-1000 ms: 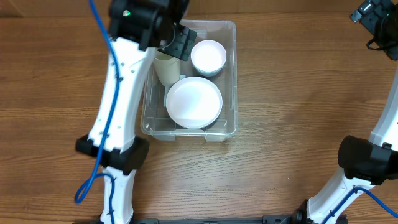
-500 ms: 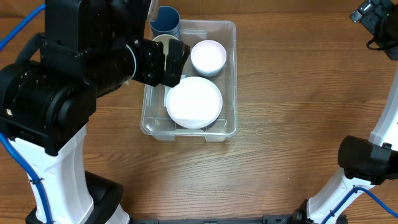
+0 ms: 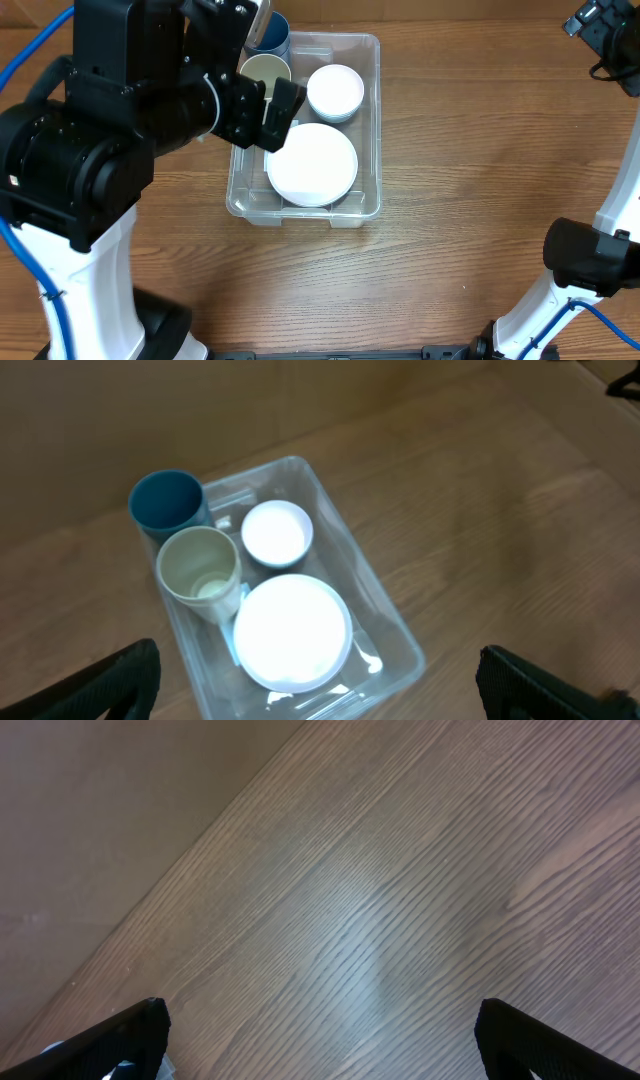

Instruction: Pack container

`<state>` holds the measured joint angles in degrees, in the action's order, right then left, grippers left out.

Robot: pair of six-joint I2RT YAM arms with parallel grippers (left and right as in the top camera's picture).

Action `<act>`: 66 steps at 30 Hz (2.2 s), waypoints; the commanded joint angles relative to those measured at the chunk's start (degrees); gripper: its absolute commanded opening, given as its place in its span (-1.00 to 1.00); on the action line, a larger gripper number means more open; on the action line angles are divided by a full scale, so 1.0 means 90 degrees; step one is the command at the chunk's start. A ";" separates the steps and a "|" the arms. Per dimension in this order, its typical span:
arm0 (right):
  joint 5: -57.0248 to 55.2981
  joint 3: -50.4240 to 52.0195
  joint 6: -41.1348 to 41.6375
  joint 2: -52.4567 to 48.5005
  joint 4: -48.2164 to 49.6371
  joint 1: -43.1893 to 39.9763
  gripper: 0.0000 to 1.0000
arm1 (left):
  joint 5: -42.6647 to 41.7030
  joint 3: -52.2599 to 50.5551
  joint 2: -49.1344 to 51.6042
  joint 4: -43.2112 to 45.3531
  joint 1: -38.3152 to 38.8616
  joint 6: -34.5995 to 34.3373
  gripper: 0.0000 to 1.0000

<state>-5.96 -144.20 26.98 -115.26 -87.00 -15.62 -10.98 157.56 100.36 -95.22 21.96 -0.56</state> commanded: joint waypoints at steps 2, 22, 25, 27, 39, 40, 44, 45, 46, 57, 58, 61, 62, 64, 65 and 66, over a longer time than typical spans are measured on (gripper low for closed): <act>-0.0049 -0.0044 0.0027 0.0032 0.0034 0.0012 1.00 | 0.0095 -0.2280 -0.1413 0.1362 -0.0520 0.0546 1.00; -0.0049 -0.0044 0.0027 0.0032 0.0034 0.0012 1.00 | -0.2149 -1.5368 -0.8939 1.0841 -0.2708 0.1158 1.00; -0.0049 -0.0044 0.0027 0.0032 0.0034 0.0012 1.00 | -0.2169 -1.6201 -0.9564 1.1268 -0.2749 0.1163 1.00; -0.0049 -0.0044 0.0027 0.0032 0.0034 0.0012 1.00 | -0.2166 -1.6662 -0.9921 1.1470 -0.2790 0.1299 1.00; -0.0049 -0.0044 0.0027 0.0032 0.0034 0.0012 1.00 | -0.1719 -1.7476 -1.1130 1.0278 -0.2951 0.2254 1.00; -0.0049 -0.0044 0.0027 0.0032 0.0034 0.0012 1.00 | -0.1761 -1.7476 -1.1130 1.0285 -0.2948 0.2251 1.00; -0.0049 -0.0044 0.0027 0.0032 0.0034 0.0012 1.00 | -0.1812 -1.7476 -1.1123 1.0302 -0.2948 0.2254 1.00; -0.0049 -0.0044 0.0027 0.0032 0.0034 0.0012 1.00 | -0.1812 -1.7476 -1.1123 1.0302 -0.2948 0.2254 1.00; -0.0049 -0.0044 0.0027 0.0032 0.0034 0.0012 1.00 | -0.1809 -1.7476 -1.1123 1.0302 -0.2948 0.2254 1.00; -0.0049 -0.0044 0.0027 0.0032 0.0032 0.0012 1.00 | -0.1809 -1.7476 -1.1123 1.0302 -0.2948 0.2251 1.00; -0.0049 -0.0044 0.0027 0.0032 0.0032 0.0012 1.00 | -0.1809 -1.7476 -1.1123 1.0302 -0.2948 0.2251 1.00; -0.0049 -0.0046 0.0027 0.0102 0.0032 0.0041 1.00 | -0.1809 -1.7476 -1.1123 1.0302 -0.2948 0.2254 1.00; -0.0049 -0.0046 0.0027 0.0206 0.0032 0.0087 1.00 | -0.1809 -1.7476 -1.1123 1.0302 -0.2948 0.2254 1.00; -0.0049 -0.0044 0.0027 0.0495 0.0032 0.0260 1.00 | -0.1809 -1.7476 -1.1123 1.0299 -0.2948 0.2254 1.00; -0.0049 -0.0044 0.0027 0.0670 0.0034 0.0410 1.00 | -0.1809 -1.7476 -1.1123 1.0302 -0.2948 0.2254 1.00; -0.0049 -0.0044 0.0027 0.0945 0.0034 0.0707 1.00 | -0.1809 -1.7476 -1.1123 1.0302 -0.2948 0.2254 1.00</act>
<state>-6.00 -144.16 26.98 -114.34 -86.98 -13.96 -27.81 0.45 0.99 -2.59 -4.23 18.63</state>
